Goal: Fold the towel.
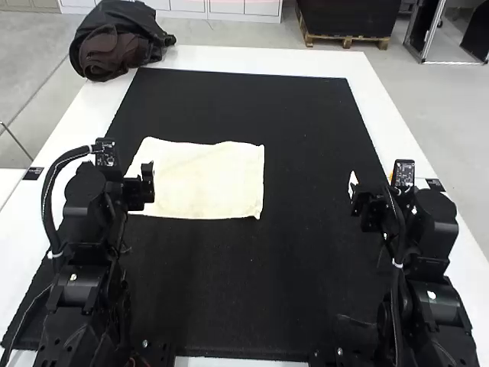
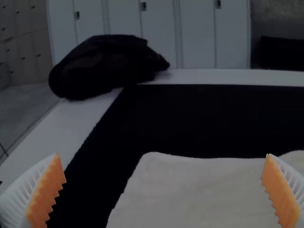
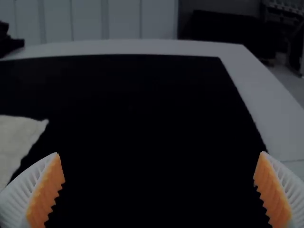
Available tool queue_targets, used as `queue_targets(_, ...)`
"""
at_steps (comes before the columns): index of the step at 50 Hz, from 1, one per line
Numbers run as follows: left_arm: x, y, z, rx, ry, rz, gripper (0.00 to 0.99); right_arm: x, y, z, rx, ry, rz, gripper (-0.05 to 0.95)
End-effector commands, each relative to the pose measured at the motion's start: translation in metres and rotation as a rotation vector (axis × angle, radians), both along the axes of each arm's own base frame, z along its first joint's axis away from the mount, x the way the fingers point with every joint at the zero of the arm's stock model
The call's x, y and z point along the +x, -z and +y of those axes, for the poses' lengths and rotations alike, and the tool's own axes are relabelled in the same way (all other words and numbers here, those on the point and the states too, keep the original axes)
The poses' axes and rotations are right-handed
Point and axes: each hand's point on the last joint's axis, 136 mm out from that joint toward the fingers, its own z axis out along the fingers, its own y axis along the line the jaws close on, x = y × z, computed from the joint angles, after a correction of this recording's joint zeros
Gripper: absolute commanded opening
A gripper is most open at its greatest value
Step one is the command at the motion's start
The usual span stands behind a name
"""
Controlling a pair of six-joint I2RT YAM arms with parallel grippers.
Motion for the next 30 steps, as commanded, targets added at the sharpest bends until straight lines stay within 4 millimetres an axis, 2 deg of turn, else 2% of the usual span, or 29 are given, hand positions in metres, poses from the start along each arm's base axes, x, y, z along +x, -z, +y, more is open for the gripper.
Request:
queue_targets(1,0.000,-0.001,-0.003,-0.007,0.018,-0.010,0.969,0.000,0.003,0.002,0.006,-0.016,0.007,0.92)
queue_targets(18,0.000,-0.001,-0.003,-0.007,0.018,-0.010,0.969,-0.001,0.002,0.002,-0.011,-0.018,0.004,0.92)
queue_targets(22,0.000,-0.001,-0.003,-0.007,0.018,-0.010,0.969,0.000,0.003,0.002,-0.065,-0.023,0.000,0.92)
queue_targets(26,0.000,-0.003,-0.003,0.001,0.019,-0.016,0.969,0.000,-0.006,0.002,-0.179,-0.030,-0.044,0.92)
queue_targets(30,0.000,-0.008,-0.003,0.067,0.017,-0.025,0.969,0.001,-0.011,0.000,-0.240,-0.024,-0.067,0.92)
